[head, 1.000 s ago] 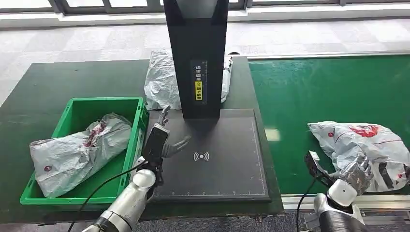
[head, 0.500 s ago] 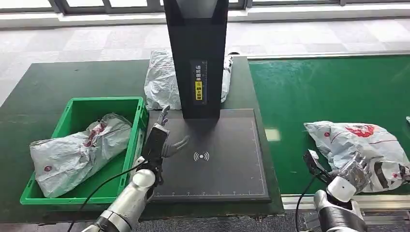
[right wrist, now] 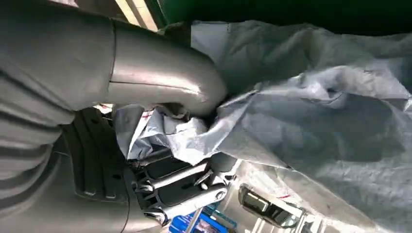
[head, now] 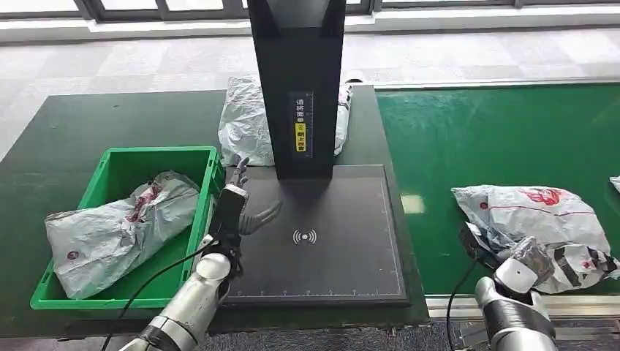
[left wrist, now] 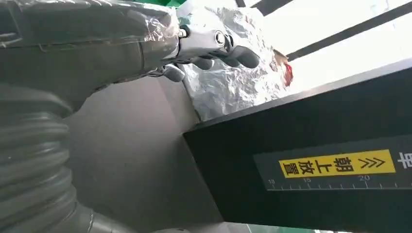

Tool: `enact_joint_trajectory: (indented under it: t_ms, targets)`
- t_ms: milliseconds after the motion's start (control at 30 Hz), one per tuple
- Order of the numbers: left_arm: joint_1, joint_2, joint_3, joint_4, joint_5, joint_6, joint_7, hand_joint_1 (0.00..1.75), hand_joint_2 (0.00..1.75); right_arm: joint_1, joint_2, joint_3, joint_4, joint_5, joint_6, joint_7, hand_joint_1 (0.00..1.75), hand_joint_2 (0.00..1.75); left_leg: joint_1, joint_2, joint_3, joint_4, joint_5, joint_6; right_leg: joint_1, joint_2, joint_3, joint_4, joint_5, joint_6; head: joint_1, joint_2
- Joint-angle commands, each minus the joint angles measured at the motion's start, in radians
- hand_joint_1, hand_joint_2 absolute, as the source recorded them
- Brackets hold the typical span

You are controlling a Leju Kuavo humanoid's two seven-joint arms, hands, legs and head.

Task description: Moved the parcel from conveyor to table for the left to box.

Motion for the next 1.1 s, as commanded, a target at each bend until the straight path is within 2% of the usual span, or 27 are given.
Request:
enact_joint_trajectory:
  t_ms: [33, 67, 200, 233, 267, 333, 367, 500, 667, 700, 733, 800, 833, 933, 1100]
  targets:
    - [0.005, 0.03, 0.055, -0.008, 0.0, 0.023, 0.0, 0.0, 1.75, -0.043, 0.065, 0.078, -0.038, -0.009, -0.162, -0.085, 1.75, 1.75, 0.001, 0.005, 0.003, -0.001, -0.001, -0.001, 0.0, 0.009, 0.001, -0.001, 0.001, -0.001, 0.0, 0.0]
    - [0.032, 0.034, 0.066, -0.042, 0.0, 0.034, 0.001, 0.0, 1.75, -0.042, 0.089, 0.089, -0.077, -0.015, -0.26, -0.143, 1.75, 1.75, 0.001, 0.003, 0.002, -0.001, -0.001, -0.001, 0.001, 0.006, 0.001, -0.001, 0.001, -0.001, 0.0, 0.0]
    - [0.064, 0.043, 0.072, -0.089, -0.006, 0.026, 0.01, 0.0, 1.75, -0.035, 0.124, 0.118, -0.169, -0.005, -0.224, -0.12, 1.75, 1.75, 0.0, 0.008, 0.002, -0.001, -0.002, -0.001, 0.0, 0.012, -0.001, 0.001, 0.001, -0.002, 0.0, 0.0]
    - [0.056, 0.04, 0.079, -0.086, -0.033, 0.075, 0.002, 0.0, 1.75, -0.023, 0.185, 0.149, -0.276, -0.256, -0.355, -0.371, 1.75, 1.75, 0.001, 0.007, 0.002, -0.001, -0.001, 0.0, 0.0, 0.01, -0.001, 0.001, 0.001, -0.002, 0.0, 0.0]
    - [0.05, 0.043, 0.081, -0.091, -0.041, 0.075, -0.001, 0.0, 1.75, -0.03, 0.228, 0.233, -0.333, -0.377, -0.354, -0.619, 1.75, 1.75, 0.001, 0.006, 0.002, -0.001, -0.001, -0.001, 0.001, 0.008, 0.0, 0.0, 0.001, -0.001, 0.0, 0.0]
    - [0.04, 0.046, 0.084, -0.095, -0.065, 0.082, -0.003, 0.0, 1.75, 0.016, 0.263, 0.445, -0.519, -0.467, -0.246, -0.582, 1.75, 1.75, 0.001, 0.011, 0.001, 0.0, -0.001, -0.001, 0.001, 0.015, -0.004, 0.002, 0.001, -0.002, 0.0, 0.0]
    - [0.039, 0.046, 0.087, -0.096, -0.068, 0.079, 0.0, 0.0, 1.75, 0.022, 0.251, 0.51, -0.545, -0.476, -0.252, -0.519, 1.75, 1.75, 0.0, 0.008, -0.002, 0.0, 0.0, -0.001, 0.0, 0.01, -0.005, 0.003, 0.001, -0.001, 0.0, 0.0]
    - [0.04, 0.043, 0.091, -0.094, -0.074, 0.078, -0.002, 0.0, 1.75, 0.023, 0.195, 0.572, -0.534, -0.54, -0.287, -0.49, 1.75, 1.75, 0.002, 0.014, 0.001, -0.001, 0.0, -0.003, 0.002, 0.016, -0.005, 0.003, 0.002, -0.004, 0.0, 0.0]
    - [0.041, 0.042, 0.091, -0.093, -0.074, 0.078, -0.003, 0.0, 1.75, 0.023, 0.184, 0.569, -0.528, -0.553, -0.293, -0.5, 1.75, 1.75, 0.001, 0.0, -0.001, 0.0, 0.003, -0.002, 0.003, 0.003, -0.004, 0.002, 0.0, -0.003, 0.0, 0.0]
    - [0.041, 0.042, 0.091, -0.093, -0.074, 0.078, -0.003, 0.0, 1.75, 0.023, 0.184, 0.569, -0.528, -0.553, -0.293, -0.5, 1.75, 1.75, 0.002, 0.0, 0.0, -0.001, 0.003, -0.003, 0.003, 0.004, -0.003, 0.001, 0.0, -0.003, 0.0, 0.0]
    - [0.041, 0.043, 0.091, -0.094, -0.076, 0.082, -0.006, 0.0, 1.75, 0.023, 0.181, 0.586, -0.534, -0.578, -0.293, -0.551, 1.75, 1.75, 0.002, 0.001, -0.001, -0.001, 0.003, -0.003, 0.002, 0.004, -0.004, 0.001, 0.001, -0.003, 0.0, 0.0]
    - [0.038, 0.048, 0.083, -0.094, -0.094, 0.101, -0.019, 0.0, 1.75, 0.032, 0.195, 0.659, -0.558, -0.604, -0.243, -0.631, 1.75, 1.75, 0.002, 0.003, -0.002, -0.001, 0.003, -0.003, 0.002, 0.006, -0.004, 0.001, 0.001, -0.003, 0.0, 0.0]
    - [0.032, 0.052, 0.078, -0.092, -0.096, 0.097, -0.021, 0.0, 1.75, 0.048, 0.214, 0.731, -0.601, -0.64, -0.176, -0.65, 1.75, 1.75, 0.002, 0.003, -0.001, -0.001, 0.002, -0.003, 0.002, 0.007, -0.004, 0.001, 0.001, -0.003, 0.0, 0.0]
    - [0.01, 0.048, 0.068, -0.075, -0.099, 0.093, -0.022, 0.0, 1.75, 0.041, 0.22, 0.887, -0.664, -0.642, -0.077, -0.604, 1.75, 1.75, 0.002, 0.004, -0.001, -0.001, 0.002, -0.004, 0.002, 0.009, -0.004, 0.002, 0.001, -0.003, 0.0, 0.0]
    - [-0.048, 0.032, 0.041, -0.018, -0.112, 0.085, -0.018, 0.0, 1.75, -0.016, 0.221, 0.977, -0.587, -0.762, 0.038, -0.562, 1.75, 1.75, 0.002, 0.001, -0.002, 0.0, 0.003, -0.004, 0.004, 0.006, -0.005, 0.002, 0.001, -0.003, 0.0, 0.0]
